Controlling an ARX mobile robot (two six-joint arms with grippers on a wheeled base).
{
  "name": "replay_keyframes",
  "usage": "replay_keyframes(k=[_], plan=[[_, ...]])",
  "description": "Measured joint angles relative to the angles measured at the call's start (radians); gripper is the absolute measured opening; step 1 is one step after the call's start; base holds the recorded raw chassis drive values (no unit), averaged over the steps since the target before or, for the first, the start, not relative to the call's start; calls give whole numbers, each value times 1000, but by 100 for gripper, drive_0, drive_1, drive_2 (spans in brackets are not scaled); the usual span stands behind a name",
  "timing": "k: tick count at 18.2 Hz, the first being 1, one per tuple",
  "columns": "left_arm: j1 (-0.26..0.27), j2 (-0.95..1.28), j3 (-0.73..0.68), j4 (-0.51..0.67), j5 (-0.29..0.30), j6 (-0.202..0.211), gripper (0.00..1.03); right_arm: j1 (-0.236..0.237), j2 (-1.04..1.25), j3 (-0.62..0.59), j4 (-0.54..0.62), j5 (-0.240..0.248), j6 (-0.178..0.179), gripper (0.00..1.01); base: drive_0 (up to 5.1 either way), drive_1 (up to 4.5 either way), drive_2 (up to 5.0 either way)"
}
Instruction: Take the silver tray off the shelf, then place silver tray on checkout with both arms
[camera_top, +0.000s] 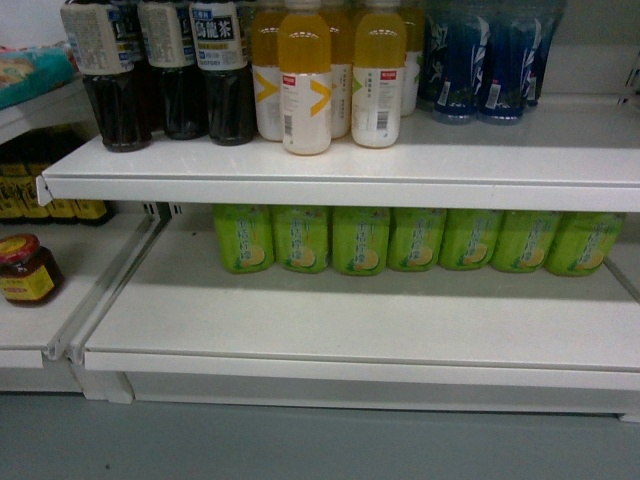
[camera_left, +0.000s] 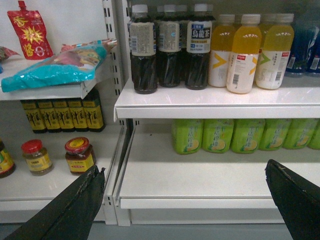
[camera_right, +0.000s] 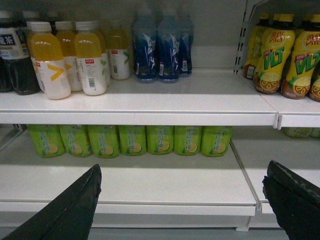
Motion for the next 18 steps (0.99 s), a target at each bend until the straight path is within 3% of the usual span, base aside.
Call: replay_keyframes(k=[18], plan=[[0, 0, 0, 7, 0, 0, 98, 0, 0, 0, 5, 0, 0, 98, 0, 0, 0]])
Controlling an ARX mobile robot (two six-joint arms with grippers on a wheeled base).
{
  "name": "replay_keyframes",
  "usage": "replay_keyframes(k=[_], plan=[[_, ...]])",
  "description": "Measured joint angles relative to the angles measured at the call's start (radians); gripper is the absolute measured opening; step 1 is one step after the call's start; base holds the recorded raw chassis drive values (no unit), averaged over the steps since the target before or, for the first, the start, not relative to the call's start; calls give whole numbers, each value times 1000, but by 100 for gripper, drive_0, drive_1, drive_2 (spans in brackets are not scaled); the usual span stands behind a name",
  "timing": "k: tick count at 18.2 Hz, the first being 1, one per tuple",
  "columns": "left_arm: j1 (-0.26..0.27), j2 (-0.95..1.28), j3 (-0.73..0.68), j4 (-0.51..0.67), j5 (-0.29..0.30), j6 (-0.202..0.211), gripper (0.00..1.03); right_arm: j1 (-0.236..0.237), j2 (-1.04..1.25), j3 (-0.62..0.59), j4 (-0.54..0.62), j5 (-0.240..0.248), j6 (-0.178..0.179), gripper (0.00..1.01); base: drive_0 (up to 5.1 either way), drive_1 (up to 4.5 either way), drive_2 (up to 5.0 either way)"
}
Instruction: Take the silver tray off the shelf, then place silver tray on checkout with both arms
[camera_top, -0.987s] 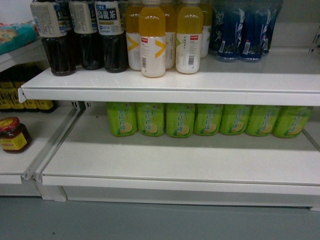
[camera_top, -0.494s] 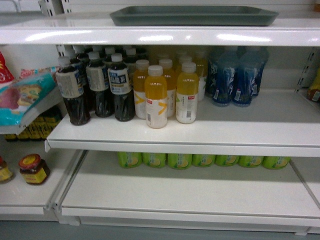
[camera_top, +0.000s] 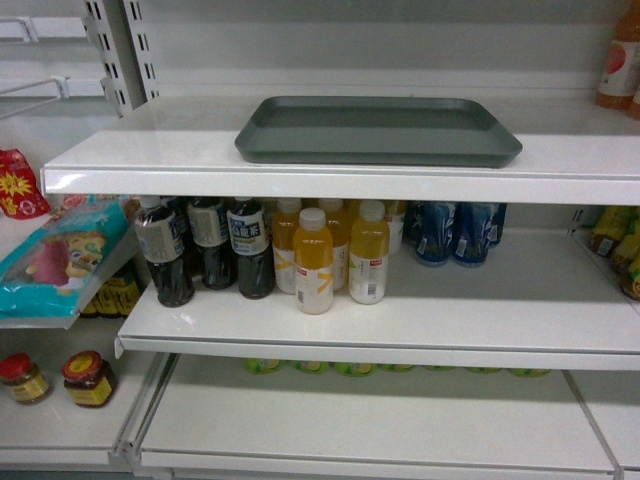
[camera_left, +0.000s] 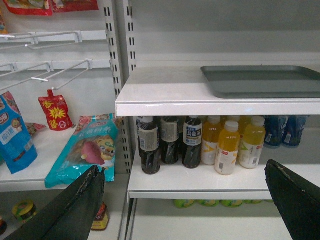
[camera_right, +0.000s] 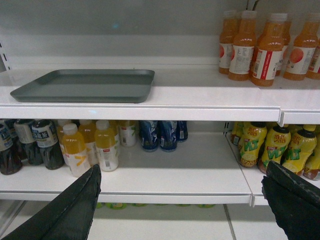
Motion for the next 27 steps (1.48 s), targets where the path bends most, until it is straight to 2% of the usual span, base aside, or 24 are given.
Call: replay_keyframes(k=[18, 27], plan=[[0, 0, 0, -2, 0, 0, 98, 0, 0, 0, -1, 0, 0, 98, 0, 7, -7], [0, 0, 0, -2, 0, 0, 98, 0, 0, 0, 0, 0, 0, 98, 3, 432, -425]])
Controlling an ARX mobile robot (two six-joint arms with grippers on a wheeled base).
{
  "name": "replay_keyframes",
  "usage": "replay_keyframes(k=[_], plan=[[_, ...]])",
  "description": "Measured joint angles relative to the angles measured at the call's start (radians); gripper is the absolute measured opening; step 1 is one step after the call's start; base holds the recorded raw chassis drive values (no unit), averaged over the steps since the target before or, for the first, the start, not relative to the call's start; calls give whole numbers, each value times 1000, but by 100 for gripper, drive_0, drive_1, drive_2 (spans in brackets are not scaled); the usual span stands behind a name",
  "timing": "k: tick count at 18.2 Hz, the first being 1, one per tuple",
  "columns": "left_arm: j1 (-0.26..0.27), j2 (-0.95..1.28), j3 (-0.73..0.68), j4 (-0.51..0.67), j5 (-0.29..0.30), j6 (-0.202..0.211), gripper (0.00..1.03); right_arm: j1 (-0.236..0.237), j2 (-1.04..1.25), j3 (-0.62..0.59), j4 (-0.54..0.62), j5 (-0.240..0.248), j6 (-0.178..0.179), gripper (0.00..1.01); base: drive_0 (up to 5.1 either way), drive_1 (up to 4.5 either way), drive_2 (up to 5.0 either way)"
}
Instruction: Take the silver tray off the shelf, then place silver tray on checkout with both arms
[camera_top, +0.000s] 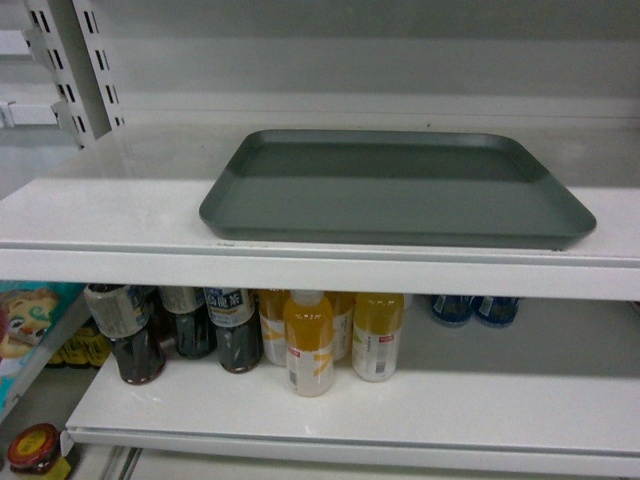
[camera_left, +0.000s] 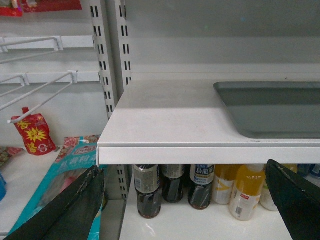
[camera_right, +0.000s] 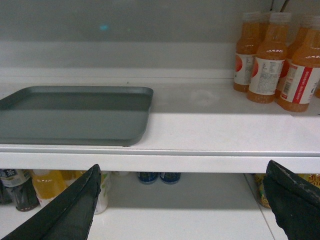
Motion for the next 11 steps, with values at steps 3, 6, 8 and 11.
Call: replay_keyframes(k=[3, 6, 8, 11], plan=[[0, 0, 0, -1, 0, 0, 98, 0, 0, 0, 0, 0, 0, 98, -11, 422, -444], [0, 0, 0, 0, 0, 0, 98, 0, 0, 0, 0, 0, 0, 98, -5, 197, -207], [0, 0, 0, 3, 1, 0, 98, 0, 0, 0, 2, 0, 0, 98, 0, 0, 0], [0, 0, 0, -1, 0, 0, 98, 0, 0, 0, -1, 0, 0, 98, 0, 0, 0]])
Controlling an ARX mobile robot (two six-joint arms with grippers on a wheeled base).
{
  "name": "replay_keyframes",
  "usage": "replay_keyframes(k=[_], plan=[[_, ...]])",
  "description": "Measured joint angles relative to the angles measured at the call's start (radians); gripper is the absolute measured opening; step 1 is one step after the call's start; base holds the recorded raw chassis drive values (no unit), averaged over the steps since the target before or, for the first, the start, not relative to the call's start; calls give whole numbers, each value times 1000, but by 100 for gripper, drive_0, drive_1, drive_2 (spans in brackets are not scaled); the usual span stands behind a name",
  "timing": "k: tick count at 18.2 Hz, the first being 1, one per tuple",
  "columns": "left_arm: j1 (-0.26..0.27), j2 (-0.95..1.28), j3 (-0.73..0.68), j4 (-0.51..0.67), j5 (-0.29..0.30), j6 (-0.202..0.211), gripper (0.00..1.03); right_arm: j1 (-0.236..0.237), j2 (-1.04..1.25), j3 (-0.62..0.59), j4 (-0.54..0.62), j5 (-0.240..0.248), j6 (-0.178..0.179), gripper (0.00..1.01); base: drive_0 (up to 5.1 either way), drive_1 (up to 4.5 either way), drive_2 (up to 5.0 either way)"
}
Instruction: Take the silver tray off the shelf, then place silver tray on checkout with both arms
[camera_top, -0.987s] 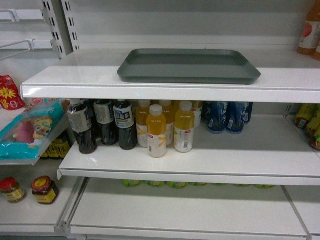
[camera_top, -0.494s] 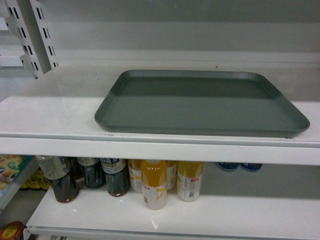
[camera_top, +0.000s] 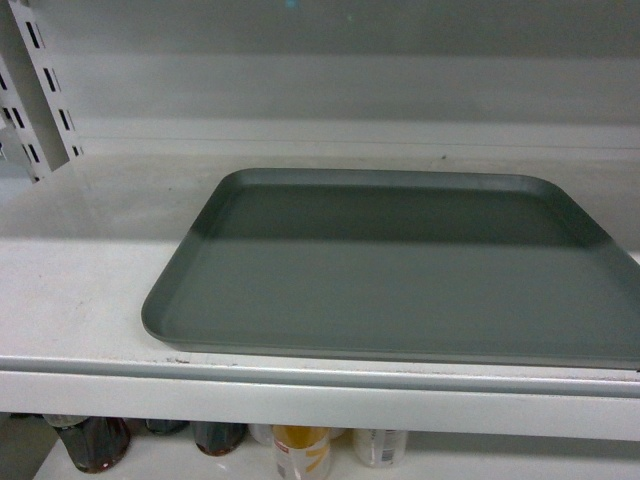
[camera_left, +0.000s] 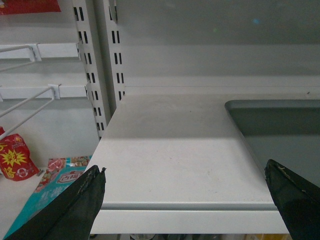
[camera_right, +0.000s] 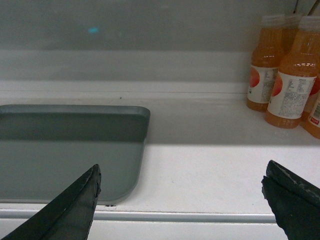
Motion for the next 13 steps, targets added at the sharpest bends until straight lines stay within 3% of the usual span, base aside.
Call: replay_keyframes(k=[13], plan=[[0, 0, 0, 0, 0, 0, 98, 0, 0, 0, 0, 0, 0, 98, 0, 0, 0]])
